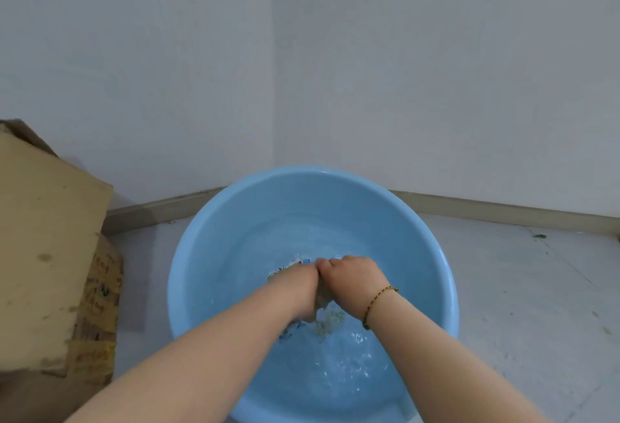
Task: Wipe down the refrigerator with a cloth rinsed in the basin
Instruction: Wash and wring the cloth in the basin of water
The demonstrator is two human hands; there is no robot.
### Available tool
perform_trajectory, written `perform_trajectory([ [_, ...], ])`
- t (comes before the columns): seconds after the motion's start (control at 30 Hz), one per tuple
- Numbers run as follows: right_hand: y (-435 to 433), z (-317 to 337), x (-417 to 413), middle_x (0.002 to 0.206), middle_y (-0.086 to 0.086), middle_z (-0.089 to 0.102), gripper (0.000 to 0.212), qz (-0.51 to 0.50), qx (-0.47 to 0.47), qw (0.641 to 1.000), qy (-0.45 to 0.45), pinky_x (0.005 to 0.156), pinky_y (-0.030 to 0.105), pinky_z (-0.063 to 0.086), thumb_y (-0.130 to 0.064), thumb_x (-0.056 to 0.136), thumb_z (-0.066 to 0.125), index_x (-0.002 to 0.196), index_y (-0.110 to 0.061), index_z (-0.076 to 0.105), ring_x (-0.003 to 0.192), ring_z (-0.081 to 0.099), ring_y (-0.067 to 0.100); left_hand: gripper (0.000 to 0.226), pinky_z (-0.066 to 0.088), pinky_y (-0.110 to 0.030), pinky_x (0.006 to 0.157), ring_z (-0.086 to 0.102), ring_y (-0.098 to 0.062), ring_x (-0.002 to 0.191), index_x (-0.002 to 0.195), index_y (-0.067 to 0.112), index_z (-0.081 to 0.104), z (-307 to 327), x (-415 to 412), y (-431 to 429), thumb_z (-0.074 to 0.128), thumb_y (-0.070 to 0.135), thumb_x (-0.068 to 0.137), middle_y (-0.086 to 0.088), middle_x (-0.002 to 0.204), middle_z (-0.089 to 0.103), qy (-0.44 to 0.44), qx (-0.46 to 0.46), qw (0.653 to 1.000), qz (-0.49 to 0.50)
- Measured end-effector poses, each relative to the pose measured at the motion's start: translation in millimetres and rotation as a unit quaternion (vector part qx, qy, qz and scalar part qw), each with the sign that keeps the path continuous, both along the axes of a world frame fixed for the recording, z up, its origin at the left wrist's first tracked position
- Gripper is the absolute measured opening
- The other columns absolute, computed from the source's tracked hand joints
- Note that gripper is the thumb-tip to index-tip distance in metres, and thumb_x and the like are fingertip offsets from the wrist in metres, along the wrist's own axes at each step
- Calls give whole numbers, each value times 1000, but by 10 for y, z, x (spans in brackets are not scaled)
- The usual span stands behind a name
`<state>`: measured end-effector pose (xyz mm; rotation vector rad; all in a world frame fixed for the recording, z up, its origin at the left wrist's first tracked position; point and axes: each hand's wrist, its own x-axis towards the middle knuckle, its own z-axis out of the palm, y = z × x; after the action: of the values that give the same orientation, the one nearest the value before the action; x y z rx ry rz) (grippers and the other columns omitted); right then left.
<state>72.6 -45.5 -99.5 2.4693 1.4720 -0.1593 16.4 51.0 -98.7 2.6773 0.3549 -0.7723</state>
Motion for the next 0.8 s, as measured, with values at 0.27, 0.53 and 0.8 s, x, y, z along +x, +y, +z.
perform_trajectory([
  [0.27, -41, 125, -27, 69, -4, 46, 17, -284, 29, 877, 386, 56, 21, 38, -23, 79, 67, 87, -14, 55, 71, 50, 17, 25, 46, -24, 62, 65, -20, 77, 95, 6, 64, -44, -31, 87, 67, 9, 70, -7, 85, 65, -323, 164, 895, -261],
  [0.53, -82, 197, -3, 68, 0, 46, 10, -357, 76, 910, 197, 59, 24, 36, -12, 81, 54, 81, -15, 45, 75, 50, 24, 90, 21, -34, 106, 29, -22, 134, 145, 24, 5, -72, -173, -11, 65, 14, 78, -8, 150, 16, -268, -13, 947, 179],
  [0.8, -72, -43, -159, 56, 0, 51, 25, 36, 410, 862, -296, 96, 40, 33, 3, 80, 24, 76, -14, 42, 84, 44, 23, 41, 44, -27, 58, 49, -16, 53, 76, 9, 53, 153, -2, 22, 65, 48, 71, -6, 63, 48, -106, -681, 502, 522],
])
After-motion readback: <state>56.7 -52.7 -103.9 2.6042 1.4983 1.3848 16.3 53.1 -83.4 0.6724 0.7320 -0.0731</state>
